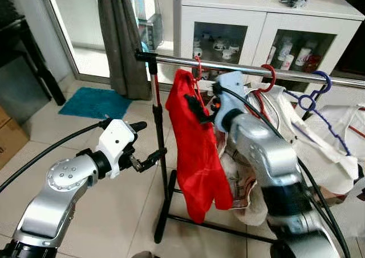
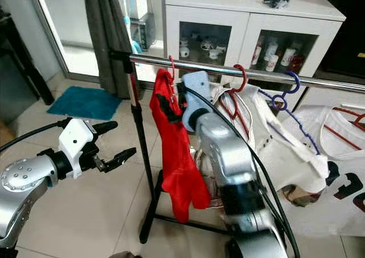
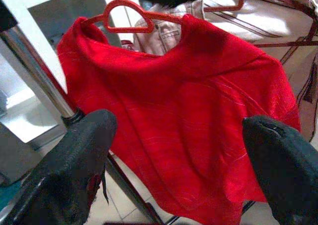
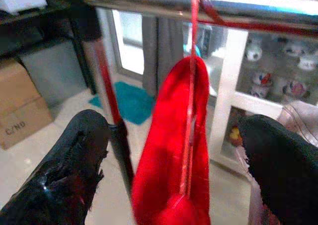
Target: Hang hanger
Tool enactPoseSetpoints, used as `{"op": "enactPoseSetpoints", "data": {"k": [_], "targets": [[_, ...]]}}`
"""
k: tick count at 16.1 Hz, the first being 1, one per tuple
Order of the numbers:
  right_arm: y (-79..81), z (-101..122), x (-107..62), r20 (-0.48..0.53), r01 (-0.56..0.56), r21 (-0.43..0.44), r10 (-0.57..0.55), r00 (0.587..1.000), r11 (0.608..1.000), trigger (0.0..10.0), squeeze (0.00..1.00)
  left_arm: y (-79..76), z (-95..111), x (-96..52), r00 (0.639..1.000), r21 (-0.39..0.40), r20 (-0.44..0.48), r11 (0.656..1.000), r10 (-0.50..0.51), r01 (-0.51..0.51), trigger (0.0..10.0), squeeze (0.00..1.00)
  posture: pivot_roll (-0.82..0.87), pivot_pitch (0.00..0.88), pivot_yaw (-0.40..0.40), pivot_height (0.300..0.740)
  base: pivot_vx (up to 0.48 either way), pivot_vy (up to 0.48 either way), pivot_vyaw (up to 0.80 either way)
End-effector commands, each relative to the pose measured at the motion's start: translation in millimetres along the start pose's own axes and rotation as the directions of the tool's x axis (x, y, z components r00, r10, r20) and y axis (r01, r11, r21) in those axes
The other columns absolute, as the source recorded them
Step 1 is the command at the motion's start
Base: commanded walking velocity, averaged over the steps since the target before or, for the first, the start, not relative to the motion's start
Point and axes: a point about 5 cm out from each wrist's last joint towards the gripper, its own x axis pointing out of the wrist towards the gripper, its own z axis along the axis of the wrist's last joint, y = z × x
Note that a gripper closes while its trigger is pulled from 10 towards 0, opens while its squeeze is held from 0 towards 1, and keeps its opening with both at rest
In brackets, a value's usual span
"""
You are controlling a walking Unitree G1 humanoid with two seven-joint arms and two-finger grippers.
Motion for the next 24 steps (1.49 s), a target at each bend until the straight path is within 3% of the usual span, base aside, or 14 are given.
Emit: {"op": "enactPoseSetpoints", "data": {"k": [1, 5, 6, 10, 24], "targets": [[-3.1, 0.3, 4.1, -0.018, 0.03, 0.019, -0.029, 0.999, 0.999, 10.0, 0.0, -0.9, 1.8, -2.7, 1.0, 0.006, 0.001, 1.0, -0.018, 0.018, 10.0, 0.0, 0.02, 0.0, 0.013, 0.74, 0.0, 0.0, 0.0], [1.2, 5.8, 12.8, -0.014, -0.003, 0.055, 0.004, 1.0, 0.998, 10.0, 0.0, -4.6, 1.9, -7.0, 0.998, -0.004, -0.005, 0.998, -0.061, 0.061, 10.0, 0.0, 0.02, 0.0, 0.006, 0.74, 0.0, 0.0, 0.0], [3.1, 6.3, 14.2, -0.016, -0.018, 0.049, 0.019, 1.0, 0.999, 8.7, 0.0, -3.5, 1.4, -7.9, 0.998, -0.004, -0.007, 0.998, -0.055, 0.055, 10.0, 0.0, 0.02, 0.0, 0.003, 0.74, 0.0, 0.0, 0.0], [-3.3, 1.6, 22.3, -0.063, 0.031, 0.047, -0.028, 0.998, 0.998, 0.0, 0.0, -3.1, 1.4, -8.1, 0.999, -0.003, -0.009, 0.999, -0.053, 0.053, 10.0, 0.0, 0.02, 0.0, 0.001, 0.74, 0.0, 0.0, 0.0], [-13.8, -2.9, 47.9, -0.146, 0.063, -0.024, -0.066, 0.987, 0.998, 0.0, 0.0, -7.2, -2.0, -8.1, 0.997, 0.002, -0.037, 0.997, -0.071, 0.072, 10.0, 0.0, 0.02, 0.0, -0.005, 0.74, 0.0, 0.0, 0.0]]}}
